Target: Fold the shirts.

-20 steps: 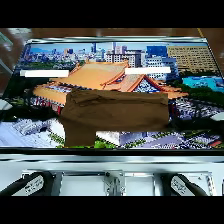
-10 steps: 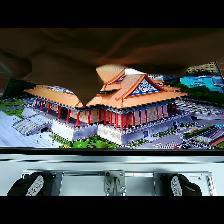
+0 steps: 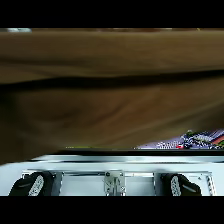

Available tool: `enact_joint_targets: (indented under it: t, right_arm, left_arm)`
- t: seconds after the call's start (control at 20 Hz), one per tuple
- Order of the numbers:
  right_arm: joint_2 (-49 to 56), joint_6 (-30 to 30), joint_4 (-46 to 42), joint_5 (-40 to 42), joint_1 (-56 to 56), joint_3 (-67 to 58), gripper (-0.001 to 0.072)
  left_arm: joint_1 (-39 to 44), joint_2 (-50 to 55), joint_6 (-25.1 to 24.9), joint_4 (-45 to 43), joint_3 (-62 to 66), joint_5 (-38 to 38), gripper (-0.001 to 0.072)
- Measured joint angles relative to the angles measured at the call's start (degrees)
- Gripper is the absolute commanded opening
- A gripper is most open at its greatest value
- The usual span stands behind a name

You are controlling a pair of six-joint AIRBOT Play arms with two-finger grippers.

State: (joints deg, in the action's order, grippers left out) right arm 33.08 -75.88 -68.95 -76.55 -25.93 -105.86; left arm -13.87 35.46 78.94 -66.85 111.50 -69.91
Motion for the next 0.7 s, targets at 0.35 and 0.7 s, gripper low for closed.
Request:
enact_joint_targets:
  t: [0.35,0.7]
  right_arm:
    - [2.8,-0.9,-4.1,-14.3,0.1,15.9,0.0062]
    - [13.3,0.1,-1.7,-0.2,0.3,41.3,0.0062]
  left_arm:
    - [0.0,-0.3,1.2,-2.0,-18.1,-12.7,0.0041]
    - [0.1,9.8,0.3,3.0,-48.3,3.9,0.0041]
